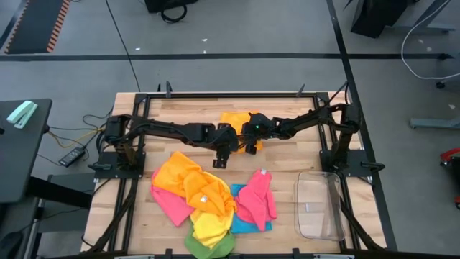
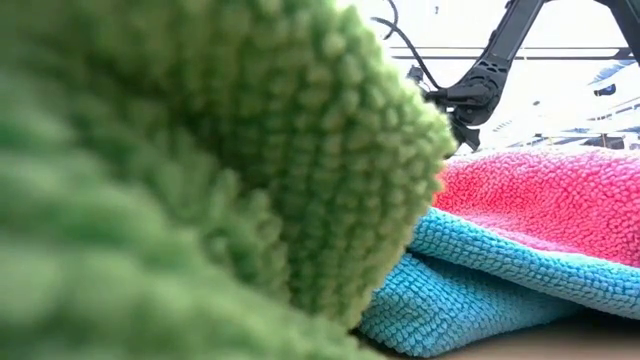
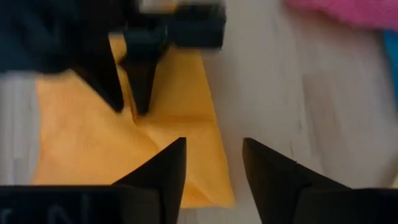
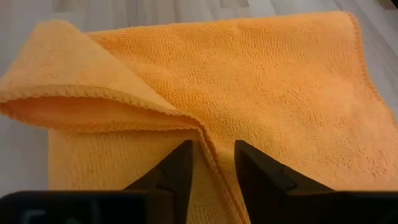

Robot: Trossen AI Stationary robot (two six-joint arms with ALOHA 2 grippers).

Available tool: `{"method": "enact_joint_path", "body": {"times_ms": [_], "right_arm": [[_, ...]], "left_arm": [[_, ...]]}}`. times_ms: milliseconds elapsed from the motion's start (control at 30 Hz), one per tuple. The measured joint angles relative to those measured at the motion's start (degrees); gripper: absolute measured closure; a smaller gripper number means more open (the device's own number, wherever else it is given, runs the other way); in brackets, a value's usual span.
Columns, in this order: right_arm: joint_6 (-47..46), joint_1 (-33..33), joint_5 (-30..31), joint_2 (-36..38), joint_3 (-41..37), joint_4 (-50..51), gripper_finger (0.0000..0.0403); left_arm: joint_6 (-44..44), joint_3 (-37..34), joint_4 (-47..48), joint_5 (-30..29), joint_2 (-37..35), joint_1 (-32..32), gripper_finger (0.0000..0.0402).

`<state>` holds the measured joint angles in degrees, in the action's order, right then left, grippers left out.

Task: Fold microfiber towels
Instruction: Fold the orange towel

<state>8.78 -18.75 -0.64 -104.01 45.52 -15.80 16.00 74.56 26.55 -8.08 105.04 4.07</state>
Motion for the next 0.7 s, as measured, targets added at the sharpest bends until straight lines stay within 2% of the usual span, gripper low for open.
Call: {"method": "enact_joint_path", "body": {"times_ms": [233,533,700], "right_arm": [[3.2,0.3,0.1,5.9,0.0,2.9,0.0253],[10.3,5.6,-11.6,6.1,-0.1,5.6,0.0253],[13.5,7.5,-12.3,6.1,0.0,4.7,0.0253]], "left_arm": [[-1.0,0.0,0.9,-0.4,2.0,1.1,0.0220],[-0.4,0.0,9.4,-2.8,1.2,2.8,0.0255],[-0.6,0.0,10.5,-2.6,1.2,4.3,0.0270]]}}
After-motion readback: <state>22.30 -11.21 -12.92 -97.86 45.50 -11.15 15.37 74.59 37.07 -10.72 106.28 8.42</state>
